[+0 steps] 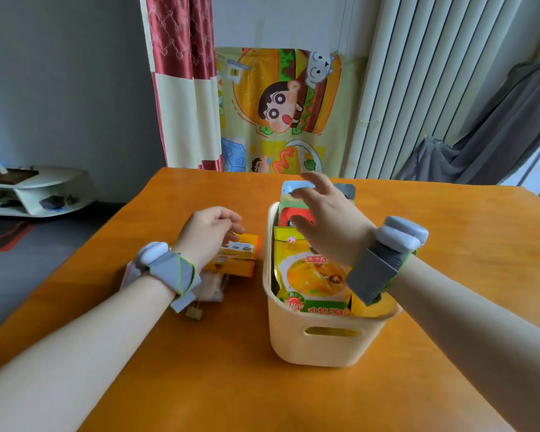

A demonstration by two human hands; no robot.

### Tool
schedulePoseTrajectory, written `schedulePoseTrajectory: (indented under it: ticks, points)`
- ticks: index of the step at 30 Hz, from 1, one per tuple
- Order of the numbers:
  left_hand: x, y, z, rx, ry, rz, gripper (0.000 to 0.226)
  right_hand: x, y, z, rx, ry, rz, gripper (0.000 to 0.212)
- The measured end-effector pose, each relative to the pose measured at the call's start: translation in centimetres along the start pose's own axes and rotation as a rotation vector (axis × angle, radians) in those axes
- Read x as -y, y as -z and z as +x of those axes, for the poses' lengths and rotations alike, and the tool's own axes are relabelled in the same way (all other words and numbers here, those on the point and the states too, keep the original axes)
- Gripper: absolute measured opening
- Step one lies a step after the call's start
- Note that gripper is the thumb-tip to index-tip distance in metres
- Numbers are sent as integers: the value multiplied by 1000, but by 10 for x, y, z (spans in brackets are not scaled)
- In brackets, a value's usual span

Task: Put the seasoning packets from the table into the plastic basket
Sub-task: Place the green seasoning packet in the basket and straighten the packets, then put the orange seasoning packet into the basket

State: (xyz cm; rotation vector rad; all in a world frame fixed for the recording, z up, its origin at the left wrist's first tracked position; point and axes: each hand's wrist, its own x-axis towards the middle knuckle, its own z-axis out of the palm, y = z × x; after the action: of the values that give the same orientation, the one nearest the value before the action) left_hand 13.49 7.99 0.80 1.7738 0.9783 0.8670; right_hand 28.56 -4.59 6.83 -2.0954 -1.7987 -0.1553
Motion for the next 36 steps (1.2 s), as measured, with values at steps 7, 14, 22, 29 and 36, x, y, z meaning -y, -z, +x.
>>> schedulePoseTrajectory:
  ticks: [7, 14, 22, 29, 36]
  points:
    - [53, 56, -50, -151, -42, 522, 19, 90, -30, -29, 207, 275, -179, 29]
    - [82, 73, -74, 27, -61, 595, 27, 126, -94, -35, 528, 3, -96, 34]
    - [86, 74, -84, 43, -85, 549, 27, 99, -143, -10, 430, -143, -77, 41]
    - [85, 74, -80, 109, -34, 594, 27, 104, -167, 6, 304, -164, -28, 21]
    - [79, 74, -79, 100, -53, 535, 29, 105, -168, 8, 315, -154, -115, 46]
